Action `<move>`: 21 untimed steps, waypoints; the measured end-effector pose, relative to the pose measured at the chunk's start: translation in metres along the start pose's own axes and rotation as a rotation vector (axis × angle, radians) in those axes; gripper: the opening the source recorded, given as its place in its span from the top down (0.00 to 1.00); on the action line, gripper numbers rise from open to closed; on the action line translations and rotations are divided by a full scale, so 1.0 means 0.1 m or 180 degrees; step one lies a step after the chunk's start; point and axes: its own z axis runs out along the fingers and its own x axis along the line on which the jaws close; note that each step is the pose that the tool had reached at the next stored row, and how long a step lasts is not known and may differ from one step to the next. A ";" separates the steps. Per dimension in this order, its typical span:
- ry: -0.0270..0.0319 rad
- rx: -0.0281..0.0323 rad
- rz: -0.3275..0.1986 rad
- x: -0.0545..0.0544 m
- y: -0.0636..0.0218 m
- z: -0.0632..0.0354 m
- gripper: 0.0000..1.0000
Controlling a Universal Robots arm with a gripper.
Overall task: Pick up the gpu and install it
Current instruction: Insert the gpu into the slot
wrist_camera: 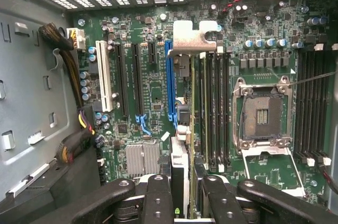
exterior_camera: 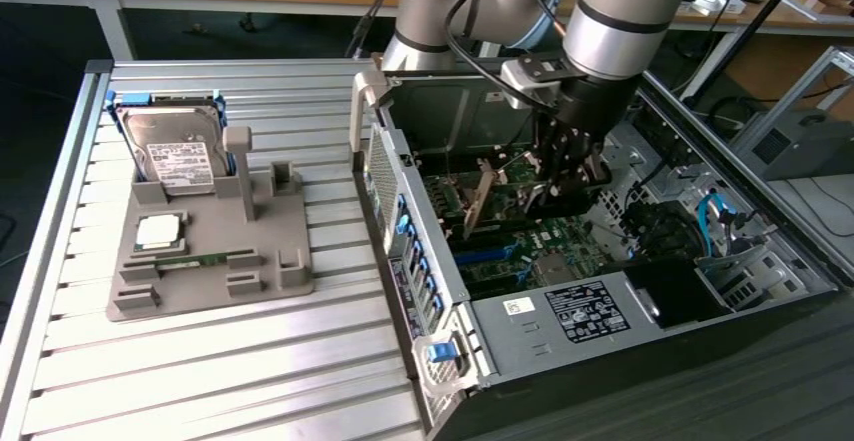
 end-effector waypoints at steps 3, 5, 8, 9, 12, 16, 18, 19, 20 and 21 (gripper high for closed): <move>0.0000 0.0000 0.0000 0.00 0.005 0.008 0.73; 0.0000 0.0000 0.0000 0.00 0.007 0.011 0.73; 0.0000 0.0000 0.0000 0.00 0.010 0.017 0.73; 0.0000 0.0000 0.0000 0.00 0.011 0.018 0.73; 0.0000 0.0000 0.0000 0.00 0.014 0.023 0.73; 0.0000 0.0000 0.0000 0.00 0.020 0.036 0.73; 0.0000 0.0000 0.0000 0.00 0.023 0.044 0.73; 0.0000 0.0000 0.0000 0.00 0.024 0.047 0.73; 0.0000 0.0000 0.0000 0.00 0.025 0.050 0.73; 0.0000 0.0000 0.0000 0.00 0.025 0.053 0.73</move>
